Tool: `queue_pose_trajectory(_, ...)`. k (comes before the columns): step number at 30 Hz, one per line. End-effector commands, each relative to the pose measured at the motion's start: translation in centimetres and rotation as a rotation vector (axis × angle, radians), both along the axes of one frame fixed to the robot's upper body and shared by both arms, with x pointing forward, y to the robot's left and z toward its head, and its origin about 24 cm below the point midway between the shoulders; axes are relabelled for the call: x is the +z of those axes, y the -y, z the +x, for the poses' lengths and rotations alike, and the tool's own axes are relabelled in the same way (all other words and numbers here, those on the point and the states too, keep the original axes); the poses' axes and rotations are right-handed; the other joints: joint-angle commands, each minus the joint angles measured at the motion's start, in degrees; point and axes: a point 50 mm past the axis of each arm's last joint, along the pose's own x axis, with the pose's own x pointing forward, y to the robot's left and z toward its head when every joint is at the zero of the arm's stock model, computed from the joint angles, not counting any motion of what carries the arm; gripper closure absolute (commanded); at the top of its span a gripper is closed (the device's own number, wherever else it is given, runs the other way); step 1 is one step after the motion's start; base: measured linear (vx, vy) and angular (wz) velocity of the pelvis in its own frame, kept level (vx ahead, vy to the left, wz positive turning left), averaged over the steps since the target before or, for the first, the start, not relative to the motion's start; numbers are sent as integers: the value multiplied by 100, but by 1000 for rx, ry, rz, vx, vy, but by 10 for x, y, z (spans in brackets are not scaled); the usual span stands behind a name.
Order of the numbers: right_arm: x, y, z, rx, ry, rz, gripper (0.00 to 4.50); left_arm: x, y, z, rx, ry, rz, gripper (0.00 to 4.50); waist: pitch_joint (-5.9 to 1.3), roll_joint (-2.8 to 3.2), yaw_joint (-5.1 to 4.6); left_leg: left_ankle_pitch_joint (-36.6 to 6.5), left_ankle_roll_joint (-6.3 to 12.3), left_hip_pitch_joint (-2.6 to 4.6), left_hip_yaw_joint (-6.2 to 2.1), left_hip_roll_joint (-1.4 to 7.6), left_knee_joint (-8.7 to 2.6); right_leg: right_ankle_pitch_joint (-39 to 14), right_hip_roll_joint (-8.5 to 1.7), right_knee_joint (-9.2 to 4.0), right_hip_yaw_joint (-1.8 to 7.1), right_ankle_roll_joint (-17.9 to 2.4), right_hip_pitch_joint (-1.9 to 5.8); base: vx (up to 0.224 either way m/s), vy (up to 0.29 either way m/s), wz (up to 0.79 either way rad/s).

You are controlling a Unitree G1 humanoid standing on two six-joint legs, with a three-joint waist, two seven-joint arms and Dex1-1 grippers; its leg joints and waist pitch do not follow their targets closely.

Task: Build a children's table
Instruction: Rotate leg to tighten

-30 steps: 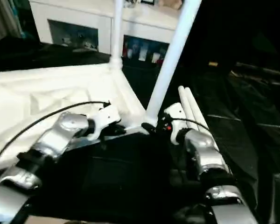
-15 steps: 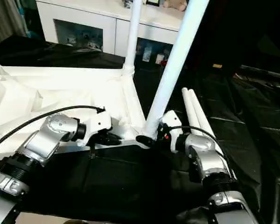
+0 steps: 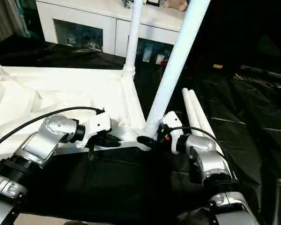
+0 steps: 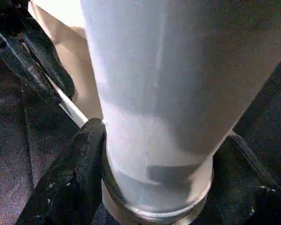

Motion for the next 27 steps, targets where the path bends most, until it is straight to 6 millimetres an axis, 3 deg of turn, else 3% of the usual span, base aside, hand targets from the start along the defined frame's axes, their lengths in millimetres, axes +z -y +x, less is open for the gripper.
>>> queue_pose_trajectory(1, -2, 7, 5, -133, -5, 10, 182, -31, -1, -14, 1, -138, 87, 450, -282, 35, -6, -933, 131, 131, -157, 360, -407, -440, -507, -412, 313, -1323, 165, 0, 0, 0)
queue_pose_trajectory(3, -3, 8, 6, -159, -6, 10, 182, -32, -1, -13, 13, -137, 87, 450, -251, 47, -34, -1298, -18, 141, -179, 365, -450, -939, -517, -468, 311, -1258, 141, 0, 0, 0)
queue_pose_trajectory(4, -10, 8, 16, -402, -17, 35, 182, -35, 6, 1, 187, -99, 74, 450, -239, 48, -59, -1511, -147, 159, -183, 370, -468, -1251, -527, -496, 321, -1208, 108, 0, 0, 0)
queue_pose_trajectory(5, -10, 8, 16, -402, -17, 35, 182, -35, 6, 1, 187, -99, 74, 450, -226, 47, -82, -1675, -225, 174, -181, 369, -478, -1482, -536, -522, 327, -1188, 77, 0, 0, 0)
queue_pose_trajectory(6, -14, 7, 19, -525, -34, 43, 182, -36, 10, 8, 277, -73, 69, 450, -224, 44, -100, -1998, -362, 209, -207, 370, -475, -1965, -556, -573, 320, -1103, 55, 0, 0, 0)
queue_pose_trajectory(9, -19, 1, 23, -656, -54, 44, 182, -37, 18, 17, 381, -39, 58, 450, -234, 59, -115, -2268, -460, 209, -256, 367, -491, -2329, -565, -627, 311, -857, 31, 0, 0, 0)
queue_pose_trajectory(10, -20, -4, 25, -694, -57, 38, 182, -37, 24, 20, 409, -26, 52, 450, -245, 83, -108, -2253, -464, 203, -260, 362, -491, -2266, -563, -622, 313, -828, 36, 0, 0, 0)
queue_pose_trajectory(12, -21, -12, 27, -748, -60, 30, 182, -37, 34, 23, 442, -4, 48, 450, -256, 79, -118, -2212, -466, 208, -243, 355, -499, -1914, -532, -609, 319, -823, 21, 0, 0, 0)
queue_pose_trajectory(13, -21, -15, 28, -770, -62, 26, 182, -38, 37, 25, 453, 6, 49, 450, -272, 59, -102, -2097, -424, 187, -239, 350, -491, -1759, -538, -594, 321, -812, 48, 0, 0, 0)
queue_pose_trajectory(14, -20, -19, 30, -782, -59, 18, 182, -38, 44, 25, 453, 21, 51, 450, -282, 87, -95, -2000, -400, 179, -235, 354, -490, -1591, -540, -576, 328, -828, 60, 0, 0, 0)
queue_pose_trajectory(16, -20, -23, 32, -791, -53, 11, 182, -39, 50, 26, 448, 29, 54, 450, -269, 88, -91, -2003, -359, 197, -216, 351, -485, -1490, -526, -587, 329, -841, 38, 0, 0, 0)
queue_pose_trajectory(18, -18, -26, 33, -794, -49, 26, 182, -40, 57, 26, 432, 37, 53, 450, -287, 78, -78, -1808, -310, 167, -211, 349, -479, -1252, -528, -558, 331, -863, 73, 0, 0, 0)
queue_pose_trajectory(19, -16, -28, 34, -784, -48, 71, 148, -41, 62, 25, 410, 42, 53, 450, -284, 67, -65, -1750, -261, 155, -202, 346, -472, -1148, -529, -558, 330, -873, 87, 0, 0, 0)
queue_pose_trajectory(23, -13, -25, 34, -787, -36, 106, 108, -41, 66, 24, 385, 46, 41, 450, -296, 96, -36, -1522, -175, 149, -196, 354, -474, -739, -515, -507, 324, -949, 114, 0, 0, 0)
queue_pose_trajectory(24, -12, -22, 35, -791, -27, 111, 108, -41, 66, 24, 379, 47, 36, 450, -300, 77, -37, -1488, -147, 144, -190, 355, -470, -622, -511, -495, 322, -977, 126, 0, 0, 0)
queue_pose_trajectory(26, -10, -17, 35, -798, -12, 109, 88, -41, 67, 23, 365, 48, 32, 450, -291, 102, -46, -1501, -141, 124, -201, 353, -484, -655, -519, -502, 320, -990, 143, 0, 0, 0)
queue_pose_trajectory(27, -9, -13, 35, -812, 4, 101, 73, -41, 67, 23, 358, 46, 27, 450, -289, 85, -53, -1542, -135, 139, -194, 354, -477, -723, -518, -515, 321, -1001, 133, 0, 0, 0)
